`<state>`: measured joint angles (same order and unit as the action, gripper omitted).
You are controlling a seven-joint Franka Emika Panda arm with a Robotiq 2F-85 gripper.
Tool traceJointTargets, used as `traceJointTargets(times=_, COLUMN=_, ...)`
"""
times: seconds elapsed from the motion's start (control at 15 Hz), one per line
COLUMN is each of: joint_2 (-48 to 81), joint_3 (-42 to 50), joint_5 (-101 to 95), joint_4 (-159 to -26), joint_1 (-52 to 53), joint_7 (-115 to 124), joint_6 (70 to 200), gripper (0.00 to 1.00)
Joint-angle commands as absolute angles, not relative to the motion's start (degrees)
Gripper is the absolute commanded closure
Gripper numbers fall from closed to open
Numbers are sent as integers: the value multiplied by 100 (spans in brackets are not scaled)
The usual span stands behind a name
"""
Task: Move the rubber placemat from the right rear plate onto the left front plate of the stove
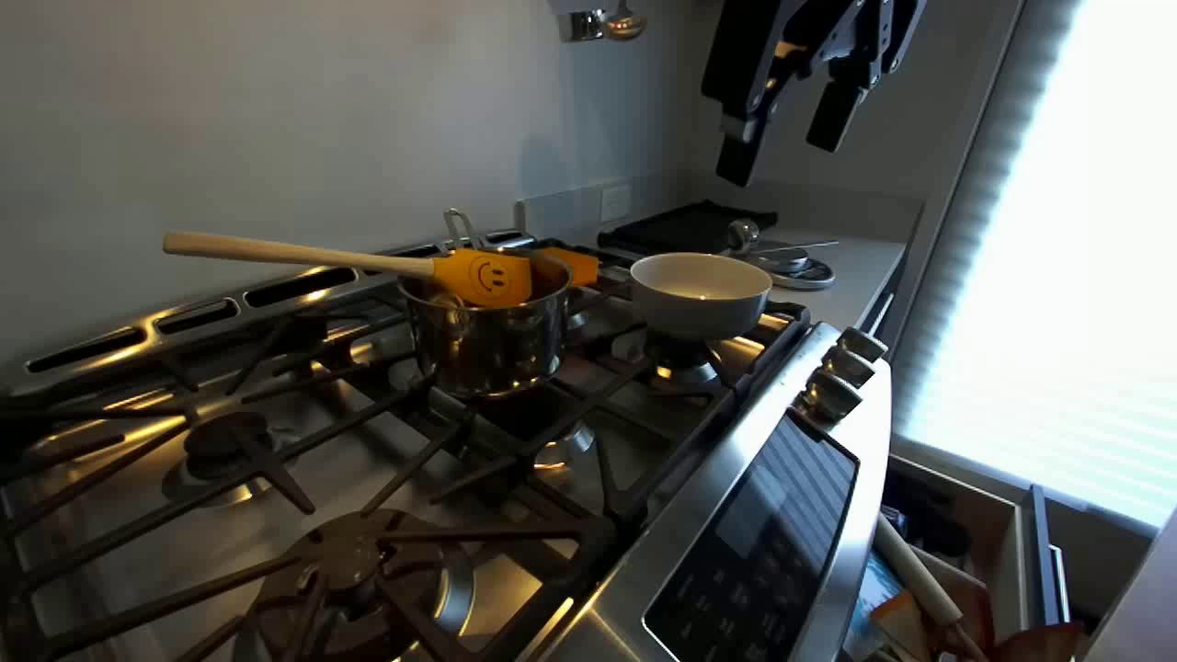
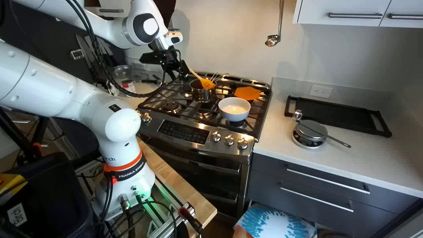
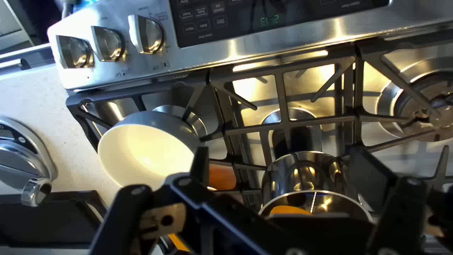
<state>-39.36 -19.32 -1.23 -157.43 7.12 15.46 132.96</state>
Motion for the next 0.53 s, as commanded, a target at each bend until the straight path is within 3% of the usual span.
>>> traceJointTargets(times=0.0, joint_2=-3918, joint_3=-1853, joint_5=-195, joint_4=-15739, joint_1=789, joint_7=1597, joint_6=13276, gripper=0)
traceJointTargets(times=0.47, joint_2=-3727, joint_3=-903, joint_5=-290, joint_4=-15642, joint_1=-102, joint_7=1401, joint_6=14563, gripper=0)
